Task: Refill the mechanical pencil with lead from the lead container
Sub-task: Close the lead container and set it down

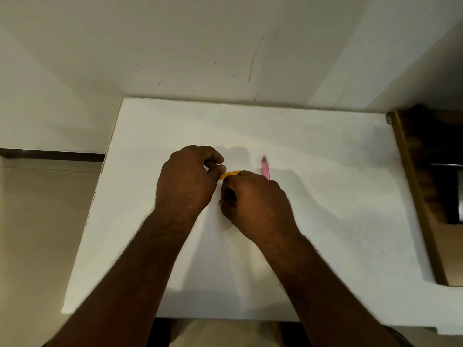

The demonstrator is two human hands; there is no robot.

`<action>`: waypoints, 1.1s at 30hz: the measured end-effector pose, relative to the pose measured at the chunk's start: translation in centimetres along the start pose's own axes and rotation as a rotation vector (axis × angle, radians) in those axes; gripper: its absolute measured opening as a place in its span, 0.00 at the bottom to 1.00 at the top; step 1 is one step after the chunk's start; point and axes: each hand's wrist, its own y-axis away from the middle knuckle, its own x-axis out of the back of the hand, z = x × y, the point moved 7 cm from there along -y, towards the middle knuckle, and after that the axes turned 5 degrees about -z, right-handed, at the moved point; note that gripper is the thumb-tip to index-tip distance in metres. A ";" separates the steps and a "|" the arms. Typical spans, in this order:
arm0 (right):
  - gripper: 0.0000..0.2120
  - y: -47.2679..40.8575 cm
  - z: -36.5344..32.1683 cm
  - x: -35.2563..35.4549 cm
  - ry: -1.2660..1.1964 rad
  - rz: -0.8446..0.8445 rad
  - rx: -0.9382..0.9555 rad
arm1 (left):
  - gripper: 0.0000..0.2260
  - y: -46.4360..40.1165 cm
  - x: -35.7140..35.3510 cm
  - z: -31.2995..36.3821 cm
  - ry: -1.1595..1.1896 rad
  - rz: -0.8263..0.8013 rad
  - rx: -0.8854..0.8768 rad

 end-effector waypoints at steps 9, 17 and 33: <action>0.06 0.0 -0.2 0.3 -0.094 0.025 0.032 | 0.07 0.3 0.0 0.1 -0.042 -0.017 -0.001; 0.05 -0.2 6.1 3.6 -1.106 0.195 -0.305 | 0.12 0.5 -0.8 0.6 -0.165 -0.060 -0.007; 0.06 -0.1 6.8 4.5 -1.504 0.318 -0.330 | 0.04 1.9 1.5 4.9 0.071 0.146 -0.321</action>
